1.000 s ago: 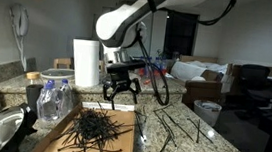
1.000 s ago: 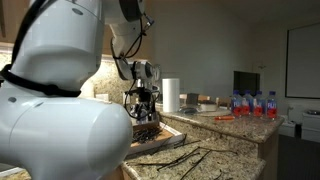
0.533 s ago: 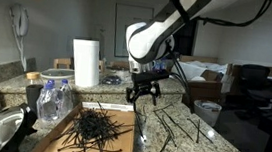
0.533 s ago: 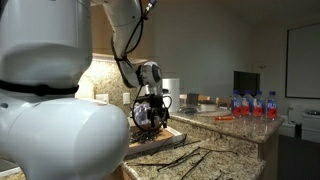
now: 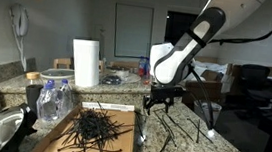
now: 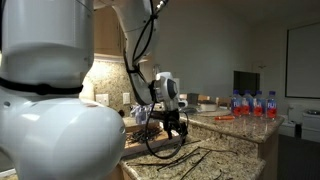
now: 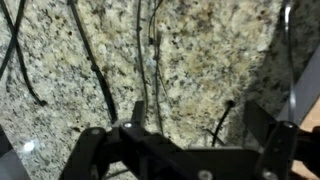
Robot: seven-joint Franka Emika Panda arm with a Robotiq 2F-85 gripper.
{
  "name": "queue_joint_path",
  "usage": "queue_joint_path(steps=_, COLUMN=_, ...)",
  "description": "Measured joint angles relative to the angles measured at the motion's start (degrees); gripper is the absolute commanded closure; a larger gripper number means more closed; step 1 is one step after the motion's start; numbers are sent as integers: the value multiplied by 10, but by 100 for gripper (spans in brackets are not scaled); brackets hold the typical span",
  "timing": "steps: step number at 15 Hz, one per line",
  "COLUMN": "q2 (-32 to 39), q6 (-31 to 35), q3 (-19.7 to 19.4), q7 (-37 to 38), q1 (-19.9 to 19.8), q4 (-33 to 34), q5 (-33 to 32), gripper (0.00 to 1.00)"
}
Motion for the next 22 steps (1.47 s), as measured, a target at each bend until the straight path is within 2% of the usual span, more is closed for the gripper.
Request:
queue_joint_path(steps=3, q2=23, q6=49, q3=-19, q7=0, q1=-12, q4=-25, q5=0, gripper=0)
queue_joint_path(steps=9, q2=64, q6=106, q3=-35, q7=0, q1=-4, q4=-37, q5=-2, gripper=0)
queue_joint_path(steps=10, q2=70, q6=118, q3=-39, q7=0, q1=-1, q4=-37, q5=-2, gripper=25)
queue_joint_path(steps=12, q2=80, q6=141, q3=-48, q7=0, q1=6, q4=-39, q5=-2, gripper=31)
queue_joint_path(steps=16, q2=76, q6=158, q3=-69, q7=0, q1=20, q4=-47, q5=-2, gripper=57)
queue_joint_path(steps=21, q2=73, q6=176, q3=-72, q7=0, q1=20, q4=-54, q5=7, gripper=92)
queue_joint_path(steps=22, q2=73, q6=181, q3=-72, q7=0, q1=21, q4=-56, q5=12, gripper=93)
